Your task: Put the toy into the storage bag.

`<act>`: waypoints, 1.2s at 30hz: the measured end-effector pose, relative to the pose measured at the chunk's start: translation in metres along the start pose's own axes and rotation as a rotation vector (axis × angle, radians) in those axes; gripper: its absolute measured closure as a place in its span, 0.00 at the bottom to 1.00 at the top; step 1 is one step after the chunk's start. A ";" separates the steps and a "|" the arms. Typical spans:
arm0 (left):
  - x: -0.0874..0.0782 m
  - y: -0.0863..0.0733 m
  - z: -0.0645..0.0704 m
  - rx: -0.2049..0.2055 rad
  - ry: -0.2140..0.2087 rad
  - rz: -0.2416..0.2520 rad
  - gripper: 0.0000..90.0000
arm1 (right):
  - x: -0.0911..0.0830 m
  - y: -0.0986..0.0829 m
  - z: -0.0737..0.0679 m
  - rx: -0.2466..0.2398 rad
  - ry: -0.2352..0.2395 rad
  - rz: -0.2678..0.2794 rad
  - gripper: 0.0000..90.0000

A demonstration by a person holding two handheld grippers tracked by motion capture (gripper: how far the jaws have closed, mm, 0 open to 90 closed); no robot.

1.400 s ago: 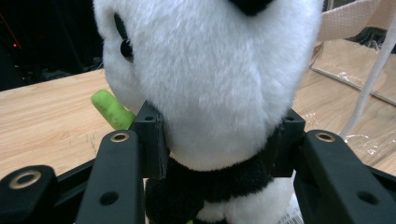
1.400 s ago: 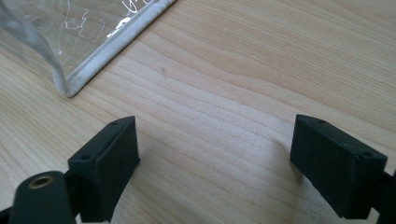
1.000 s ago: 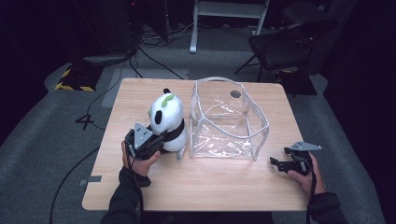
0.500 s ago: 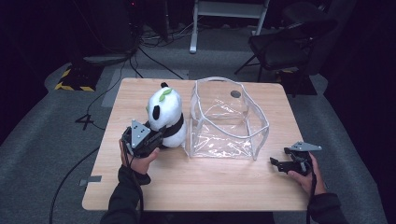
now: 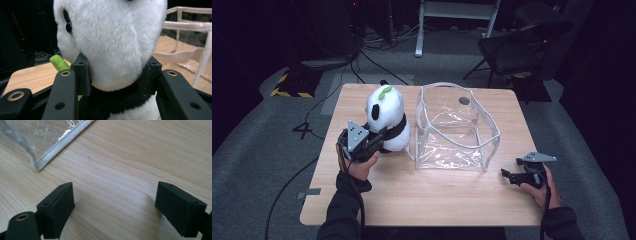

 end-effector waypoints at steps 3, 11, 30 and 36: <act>0.002 0.004 -0.002 -0.001 0.007 0.004 0.59 | 0.000 0.000 0.000 -0.001 0.000 0.000 0.17; 0.002 0.022 -0.004 -0.008 0.018 0.027 0.59 | 0.000 0.000 0.000 0.000 0.000 0.000 0.17; -0.004 0.063 0.001 0.005 0.011 0.080 0.59 | 0.000 0.000 0.000 0.000 0.000 0.000 0.17; -0.004 0.076 0.009 0.015 -0.001 0.098 0.60 | 0.000 0.000 0.000 -0.001 0.000 0.001 0.17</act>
Point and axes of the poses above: each handheld gripper's, and its own axes: x roughly forward along the jaws, y roughly out of its top, z roughly to its right, the point moved 7 cm from there along x, roughly forward along the jaws, and after that the axes turned 15 degrees about y, right-handed, at the moved point
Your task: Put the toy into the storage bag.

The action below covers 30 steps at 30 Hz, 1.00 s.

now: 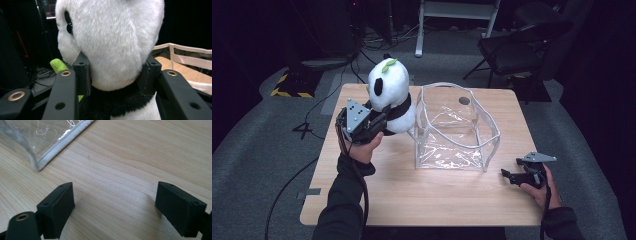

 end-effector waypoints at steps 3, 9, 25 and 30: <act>0.000 0.005 0.004 0.005 -0.007 0.008 0.60 | 0.000 0.000 0.000 0.000 0.001 0.000 0.17; 0.000 0.015 0.007 0.002 -0.012 0.023 0.60 | 0.000 0.000 0.000 0.001 0.001 0.000 0.17; -0.002 0.038 0.013 0.013 -0.018 0.059 0.60 | 0.000 0.000 0.000 0.000 0.001 0.000 0.17; -0.003 0.046 0.013 0.019 -0.017 0.071 0.60 | 0.000 0.000 0.000 0.000 0.001 0.000 0.17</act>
Point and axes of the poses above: each handheld gripper's, and its own axes: x roughly forward along the jaws, y roughly out of its top, z roughly to its right, the point moved 7 cm from there along x, roughly forward along the jaws, and after that the axes turned 15 degrees about y, right-handed, at the moved point
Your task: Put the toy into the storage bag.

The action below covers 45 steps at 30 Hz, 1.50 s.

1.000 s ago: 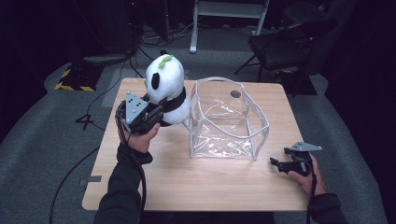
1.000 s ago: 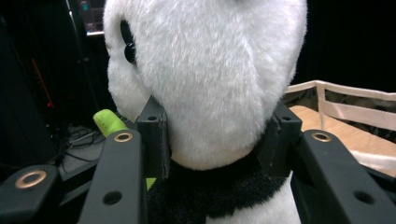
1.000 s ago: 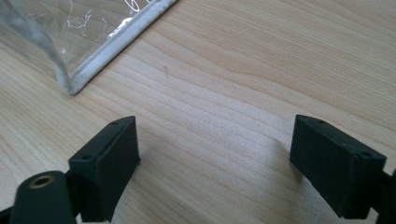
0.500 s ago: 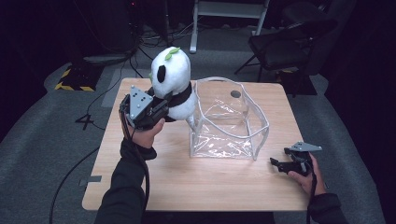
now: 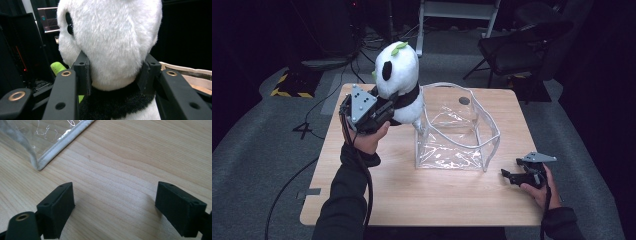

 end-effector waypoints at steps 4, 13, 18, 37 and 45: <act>0.000 0.005 0.000 0.000 0.001 0.008 0.60 | 0.000 0.000 0.000 0.000 0.000 0.000 0.17; -0.001 0.019 0.002 -0.006 0.000 0.030 0.60 | 0.000 0.000 0.000 0.000 0.001 0.000 0.17; -0.001 0.028 0.004 0.007 -0.003 0.045 0.60 | 0.000 0.000 0.000 0.000 0.001 0.000 0.17; 0.001 0.046 0.041 0.020 -0.081 0.085 0.60 | 0.000 0.000 0.000 0.000 0.001 0.000 0.17; 0.003 0.053 0.062 0.021 -0.125 0.099 0.60 | 0.000 0.000 0.000 0.000 0.001 0.000 0.17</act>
Point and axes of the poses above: each handheld gripper's, and its own axes: x roughly forward along the jaws, y roughly out of its top, z roughly to its right, the point moved 7 cm from there along x, roughly forward along the jaws, and after that the axes turned 15 degrees about y, right-handed, at the moved point
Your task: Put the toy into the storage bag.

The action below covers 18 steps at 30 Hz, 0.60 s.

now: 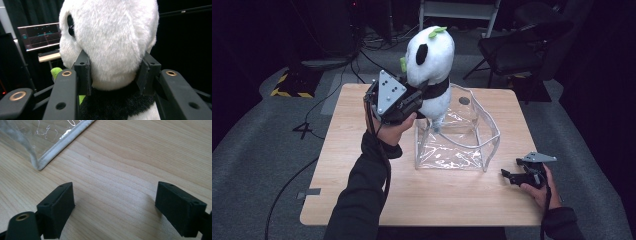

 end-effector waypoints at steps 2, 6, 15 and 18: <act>0.001 0.000 0.005 0.013 -0.010 0.001 0.60 | 0.000 0.000 0.000 0.000 0.000 0.000 0.17; 0.005 -0.001 0.016 0.002 -0.038 -0.005 0.60 | 0.000 0.000 0.000 0.000 0.000 0.000 0.17; 0.016 -0.009 0.044 0.006 -0.091 -0.019 0.60 | 0.000 0.000 0.000 0.000 0.000 0.000 0.17; 0.020 -0.011 0.051 0.022 -0.101 -0.023 0.60 | 0.000 0.000 0.000 0.000 0.001 0.000 0.17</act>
Point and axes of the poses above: each handheld gripper's, and its own axes: x roughly forward along the jaws, y roughly out of its top, z roughly to its right, the point moved 7 cm from there along x, roughly forward along the jaws, and after that the axes turned 15 degrees about y, right-handed, at the moved point
